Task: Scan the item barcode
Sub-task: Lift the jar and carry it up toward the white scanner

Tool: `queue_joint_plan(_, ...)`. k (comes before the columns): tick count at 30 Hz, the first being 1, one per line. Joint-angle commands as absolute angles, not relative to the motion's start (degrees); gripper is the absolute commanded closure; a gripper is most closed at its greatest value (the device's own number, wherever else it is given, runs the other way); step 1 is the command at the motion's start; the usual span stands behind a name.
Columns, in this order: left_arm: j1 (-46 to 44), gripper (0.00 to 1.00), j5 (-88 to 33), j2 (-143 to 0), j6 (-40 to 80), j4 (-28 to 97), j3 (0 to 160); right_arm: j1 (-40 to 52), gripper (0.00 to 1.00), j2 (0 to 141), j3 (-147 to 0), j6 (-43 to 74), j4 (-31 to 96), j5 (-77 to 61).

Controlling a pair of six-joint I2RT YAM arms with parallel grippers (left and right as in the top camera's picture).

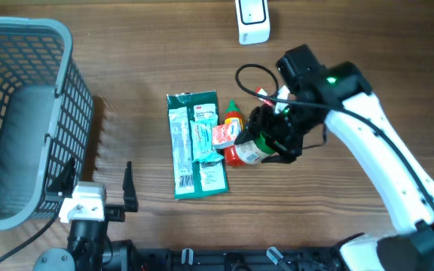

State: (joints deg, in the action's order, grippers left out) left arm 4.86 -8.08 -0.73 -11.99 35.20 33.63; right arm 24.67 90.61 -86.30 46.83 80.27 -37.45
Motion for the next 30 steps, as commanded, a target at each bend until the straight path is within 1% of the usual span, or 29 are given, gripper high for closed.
queue_joint_plan(1,4.6,0.0,-8.95,-0.36,-13.1,35.05,33.69,24.75,0.44,87.96,-87.42,50.35,80.01,-37.52)
queue_joint_plan(9,4.6,0.0,-8.95,-0.36,-13.1,35.05,33.69,24.75,0.44,87.85,-87.31,50.09,80.09,-37.08)
queue_joint_plan(14,4.6,0.0,-8.95,-0.36,-13.1,35.05,33.69,24.75,0.44,87.85,-87.31,50.02,77.6,-36.97)
queue_joint_plan(24,4.6,0.0,-8.95,-0.36,-13.1,35.05,33.69,24.73,0.44,87.85,-87.31,49.65,73.97,-29.36)
queue_joint_plan(30,4.6,0.0,-8.95,-0.36,-13.1,35.05,33.69,24.73,0.44,87.85,-87.31,49.43,71.75,-20.88)
